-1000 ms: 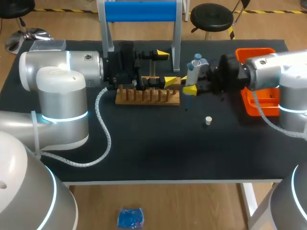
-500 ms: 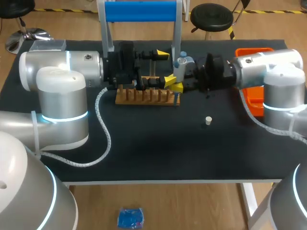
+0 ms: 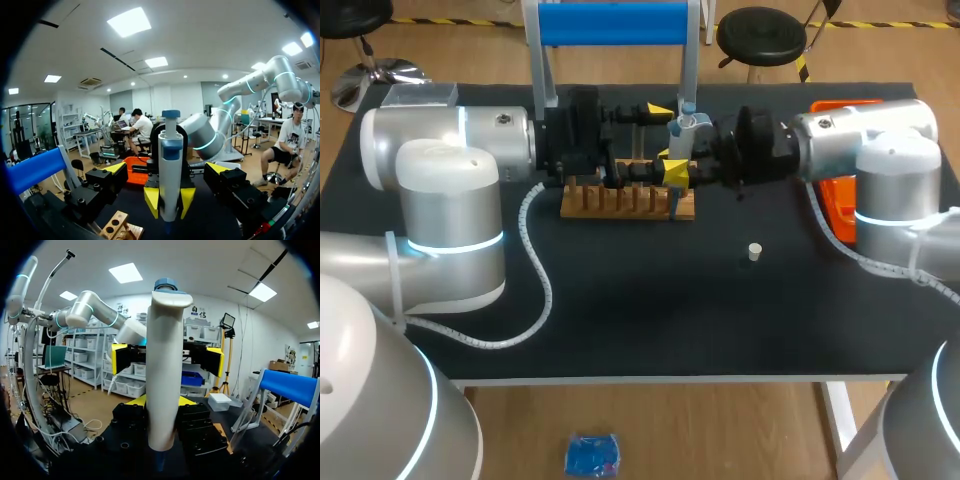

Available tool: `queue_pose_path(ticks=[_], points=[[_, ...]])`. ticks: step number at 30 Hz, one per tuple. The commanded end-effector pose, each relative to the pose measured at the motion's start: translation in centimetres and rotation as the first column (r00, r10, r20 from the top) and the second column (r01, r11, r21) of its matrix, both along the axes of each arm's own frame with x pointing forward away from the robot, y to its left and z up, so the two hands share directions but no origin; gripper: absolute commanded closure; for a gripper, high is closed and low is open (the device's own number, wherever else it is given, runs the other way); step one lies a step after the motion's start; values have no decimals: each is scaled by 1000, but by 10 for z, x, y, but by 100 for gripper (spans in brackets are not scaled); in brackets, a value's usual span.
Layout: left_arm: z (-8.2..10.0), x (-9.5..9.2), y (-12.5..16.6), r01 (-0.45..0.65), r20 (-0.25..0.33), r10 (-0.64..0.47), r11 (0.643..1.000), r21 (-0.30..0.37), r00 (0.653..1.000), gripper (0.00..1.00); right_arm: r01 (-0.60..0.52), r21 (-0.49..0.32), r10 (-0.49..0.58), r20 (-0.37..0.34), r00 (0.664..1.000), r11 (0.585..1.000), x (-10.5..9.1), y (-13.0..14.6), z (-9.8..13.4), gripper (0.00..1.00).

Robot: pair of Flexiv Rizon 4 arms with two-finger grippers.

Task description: Invert the test tube, pick up the pipette, mount the tip to pipette, aspirate from beaker and dispense into the tube, eject the tip, return the pipette, and cap with the stopper.

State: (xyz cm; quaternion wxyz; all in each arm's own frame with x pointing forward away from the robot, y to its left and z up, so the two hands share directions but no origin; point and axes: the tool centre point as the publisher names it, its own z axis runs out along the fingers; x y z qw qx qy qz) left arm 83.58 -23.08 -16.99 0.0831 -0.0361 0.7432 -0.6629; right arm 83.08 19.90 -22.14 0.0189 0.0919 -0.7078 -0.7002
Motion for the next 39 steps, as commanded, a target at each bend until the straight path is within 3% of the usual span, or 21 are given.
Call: queue_pose_path(ticks=[1,4,39], points=[[-1,-1,-1,-2,8,2,1000,-17,1000,0,7,4,-7,3,1000,1000,-1,1,0,100],[0,-2,-1,6,25,-4,997,-80,1000,0,12,10,-12,4,1000,1000,0,2,0,100],[-3,-1,0,7,7,-7,998,-58,1000,0,19,19,-20,22,1000,1000,0,13,3,100]])
